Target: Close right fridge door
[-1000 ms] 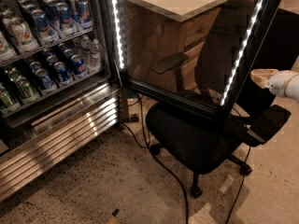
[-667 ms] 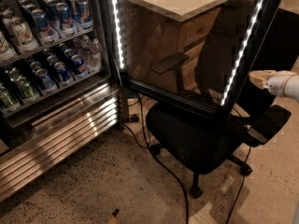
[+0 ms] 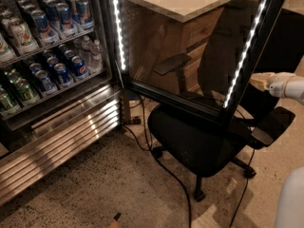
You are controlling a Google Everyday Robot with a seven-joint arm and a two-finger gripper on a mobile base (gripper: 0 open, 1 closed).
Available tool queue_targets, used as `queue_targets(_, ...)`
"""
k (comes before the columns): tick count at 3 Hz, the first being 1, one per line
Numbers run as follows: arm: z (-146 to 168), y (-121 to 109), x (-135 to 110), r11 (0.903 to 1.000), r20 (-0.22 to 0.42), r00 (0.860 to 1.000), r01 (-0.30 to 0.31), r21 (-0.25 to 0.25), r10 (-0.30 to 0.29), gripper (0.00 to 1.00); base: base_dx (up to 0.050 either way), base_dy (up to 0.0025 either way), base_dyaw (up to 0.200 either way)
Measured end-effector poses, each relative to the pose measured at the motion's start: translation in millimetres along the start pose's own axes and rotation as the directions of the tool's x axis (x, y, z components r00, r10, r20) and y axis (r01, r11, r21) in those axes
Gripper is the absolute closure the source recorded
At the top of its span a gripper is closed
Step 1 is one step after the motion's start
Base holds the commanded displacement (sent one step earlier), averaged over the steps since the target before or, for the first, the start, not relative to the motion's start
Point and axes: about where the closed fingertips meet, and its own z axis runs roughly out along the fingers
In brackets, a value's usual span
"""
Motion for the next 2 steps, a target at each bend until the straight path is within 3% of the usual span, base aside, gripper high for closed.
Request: queue_targets(2,22.5,6.5,1.9,0.9980,0.027,0.999,-0.035,-0.052,0.037,1.00,0.000,0.00000,0.000)
